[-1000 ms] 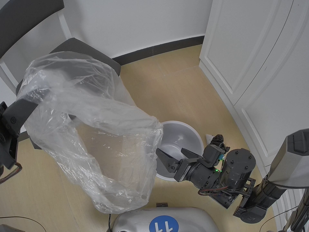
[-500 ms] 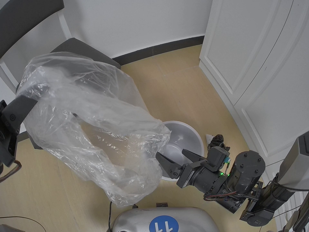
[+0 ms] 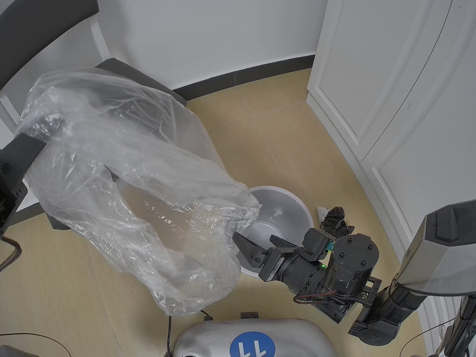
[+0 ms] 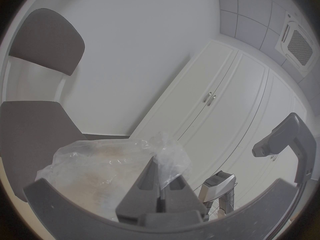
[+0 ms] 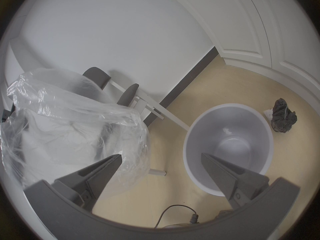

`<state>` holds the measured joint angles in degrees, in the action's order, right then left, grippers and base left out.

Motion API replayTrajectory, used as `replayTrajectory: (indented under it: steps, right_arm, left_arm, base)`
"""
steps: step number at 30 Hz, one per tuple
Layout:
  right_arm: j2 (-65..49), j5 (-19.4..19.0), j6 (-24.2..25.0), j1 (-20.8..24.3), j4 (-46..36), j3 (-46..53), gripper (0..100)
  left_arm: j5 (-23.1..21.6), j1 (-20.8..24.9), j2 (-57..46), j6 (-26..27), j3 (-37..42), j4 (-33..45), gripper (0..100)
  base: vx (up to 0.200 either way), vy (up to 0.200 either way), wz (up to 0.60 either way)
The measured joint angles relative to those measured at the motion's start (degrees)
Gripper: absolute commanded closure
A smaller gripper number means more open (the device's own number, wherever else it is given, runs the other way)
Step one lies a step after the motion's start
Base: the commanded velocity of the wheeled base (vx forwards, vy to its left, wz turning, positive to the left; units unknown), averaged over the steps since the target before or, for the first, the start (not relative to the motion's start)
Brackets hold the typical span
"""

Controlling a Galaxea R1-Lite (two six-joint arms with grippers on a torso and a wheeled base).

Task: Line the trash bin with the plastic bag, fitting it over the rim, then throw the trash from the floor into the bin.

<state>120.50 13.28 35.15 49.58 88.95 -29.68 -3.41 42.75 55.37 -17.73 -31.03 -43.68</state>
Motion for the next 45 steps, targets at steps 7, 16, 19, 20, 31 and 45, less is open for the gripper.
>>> replayTrajectory:
  steps: [7,16,19,20,31,45]
  right_arm:
    - [-1.05,-0.06,1.67,-0.24,0.02,-0.52,0]
    - [-3.39,-0.56,2.32,-0.22,0.02,-0.46,0]
    - [-3.58,-0.61,2.62,-0.09,0.02,-0.33,0]
    - [-3.63,-0.61,2.73,-0.07,0.05,-0.3,0]
    - [-3.97,-0.23,2.22,0.04,0.02,-0.18,100]
    - [-9.73,0.24,-5.49,-3.35,0.0,0.34,100]
  left_arm:
    - [-2.5,0.29,-0.61,-0.3,-0.06,0.0,100]
    - [-4.0,0.29,-1.88,-0.99,0.18,0.0,100]
    - [-4.06,0.27,-2.07,-0.99,0.18,0.0,100]
    - [-4.06,0.27,-2.12,-0.99,0.18,0.02,100]
    - [-4.16,0.24,-2.34,-1.78,0.02,0.0,100]
    - [-3.89,-0.59,-0.41,-1.56,0.93,2.08,100]
  base:
    - [0.0,0.0,0.0]
    - [0.0,0.0,0.0]
    - [0.0,0.0,0.0]
    - [0.0,0.0,0.0]
    - [0.0,0.0,0.0]
    - [0.0,0.0,0.0]
